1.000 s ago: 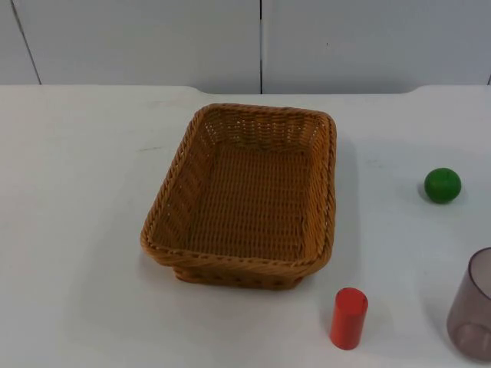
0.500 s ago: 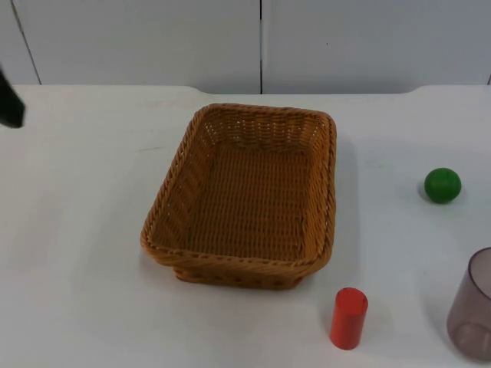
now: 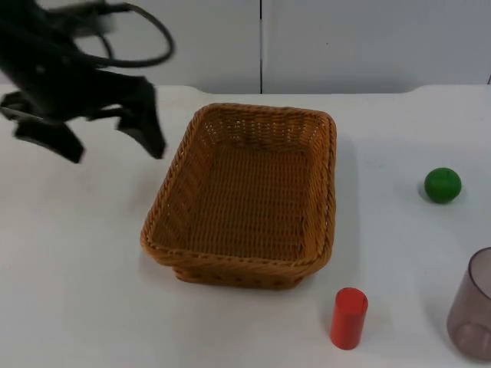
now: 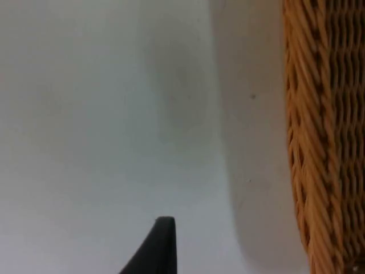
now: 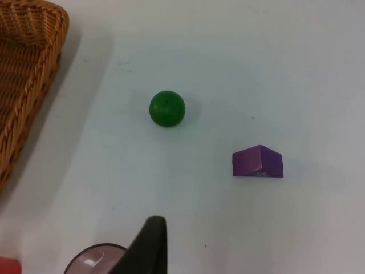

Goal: Pick up the basket with the left hand and place the triangular block into the basket with the right hand.

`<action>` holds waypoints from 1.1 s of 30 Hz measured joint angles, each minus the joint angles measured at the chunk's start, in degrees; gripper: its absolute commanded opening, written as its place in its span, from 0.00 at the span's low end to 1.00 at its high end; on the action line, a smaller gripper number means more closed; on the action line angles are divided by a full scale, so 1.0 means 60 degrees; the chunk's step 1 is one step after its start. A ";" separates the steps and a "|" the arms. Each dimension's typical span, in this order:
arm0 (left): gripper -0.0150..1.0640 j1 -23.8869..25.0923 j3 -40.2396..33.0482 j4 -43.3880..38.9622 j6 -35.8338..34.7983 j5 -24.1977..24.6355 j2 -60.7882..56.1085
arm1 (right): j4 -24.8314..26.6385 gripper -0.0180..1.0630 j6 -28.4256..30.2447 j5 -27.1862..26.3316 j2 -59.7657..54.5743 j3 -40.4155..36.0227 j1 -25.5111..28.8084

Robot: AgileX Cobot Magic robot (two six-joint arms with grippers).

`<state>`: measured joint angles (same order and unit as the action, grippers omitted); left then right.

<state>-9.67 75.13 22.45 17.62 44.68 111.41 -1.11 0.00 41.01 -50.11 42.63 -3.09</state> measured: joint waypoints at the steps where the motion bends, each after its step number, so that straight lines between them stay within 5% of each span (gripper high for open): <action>1: 0.99 -0.0149 0.0242 0.0000 -0.0019 0.0044 0.0327 | 0.0000 0.99 0.0000 0.0000 0.0000 0.0000 0.0000; 16: 0.93 -0.1054 0.1652 0.0057 -0.0182 -0.0481 0.2569 | 0.0000 0.99 0.0000 -0.0018 0.0000 0.0000 0.0000; 21: 0.57 -0.1147 0.1652 0.0080 -0.0182 -0.0687 0.2778 | 0.0000 0.99 0.0000 -0.0079 0.0000 0.0000 0.0000; 22: 0.57 -0.1166 0.1652 0.0080 -0.0182 -0.0708 0.2799 | 0.0000 0.99 0.0000 -0.0079 0.0000 0.0000 0.0000; 28: 0.04 -0.1166 0.1652 0.0080 -0.0206 -0.0818 0.2816 | 0.0000 0.99 0.0000 -0.0079 0.0000 0.0000 0.0000; 33: 0.01 -0.1146 0.1675 0.0281 -0.0594 -0.0845 0.2816 | 0.0000 0.99 0.0000 -0.0079 0.0000 0.0000 0.0000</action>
<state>-16.55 85.18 24.13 14.05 39.61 128.30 -1.11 0.00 40.54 -50.11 42.63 -3.09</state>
